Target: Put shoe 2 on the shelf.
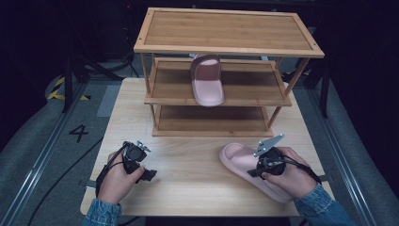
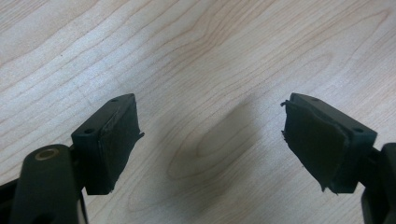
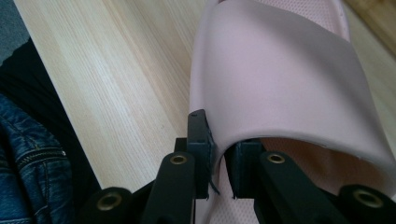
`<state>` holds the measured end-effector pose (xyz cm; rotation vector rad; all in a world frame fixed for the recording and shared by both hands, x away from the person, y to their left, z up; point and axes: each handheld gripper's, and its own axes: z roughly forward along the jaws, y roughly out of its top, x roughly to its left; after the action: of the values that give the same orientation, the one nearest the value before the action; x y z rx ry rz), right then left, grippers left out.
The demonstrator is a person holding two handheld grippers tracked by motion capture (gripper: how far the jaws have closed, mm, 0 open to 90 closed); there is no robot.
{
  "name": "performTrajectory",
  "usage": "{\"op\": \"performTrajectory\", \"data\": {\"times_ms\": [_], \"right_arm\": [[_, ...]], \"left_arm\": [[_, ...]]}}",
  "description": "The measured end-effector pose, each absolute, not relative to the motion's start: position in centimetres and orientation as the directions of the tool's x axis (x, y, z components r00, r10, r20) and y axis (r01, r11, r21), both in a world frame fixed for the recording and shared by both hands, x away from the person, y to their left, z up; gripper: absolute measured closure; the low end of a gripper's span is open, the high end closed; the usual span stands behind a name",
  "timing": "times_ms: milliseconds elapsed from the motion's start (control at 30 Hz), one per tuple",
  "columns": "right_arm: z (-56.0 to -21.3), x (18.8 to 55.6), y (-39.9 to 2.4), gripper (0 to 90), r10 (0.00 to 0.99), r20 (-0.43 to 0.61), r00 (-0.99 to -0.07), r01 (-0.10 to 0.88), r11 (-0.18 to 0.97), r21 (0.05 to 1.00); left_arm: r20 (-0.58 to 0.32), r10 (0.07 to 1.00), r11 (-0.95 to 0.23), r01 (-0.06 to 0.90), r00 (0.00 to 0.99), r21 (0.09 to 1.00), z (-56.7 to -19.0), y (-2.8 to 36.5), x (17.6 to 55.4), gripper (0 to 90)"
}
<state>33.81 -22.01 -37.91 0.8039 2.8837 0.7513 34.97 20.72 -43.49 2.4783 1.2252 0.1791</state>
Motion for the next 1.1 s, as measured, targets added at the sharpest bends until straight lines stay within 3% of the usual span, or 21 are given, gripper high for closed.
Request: {"op": "performTrajectory", "data": {"times_ms": [1100], "right_arm": [[-24.0,36.2,-20.2,80.9,0.466,-0.049,-0.883,0.376,0.767,0.52]], "left_arm": [[-0.066,0.785,-0.553,0.745,0.616,0.373,-43.5,21.0,35.0,19.2]]}}
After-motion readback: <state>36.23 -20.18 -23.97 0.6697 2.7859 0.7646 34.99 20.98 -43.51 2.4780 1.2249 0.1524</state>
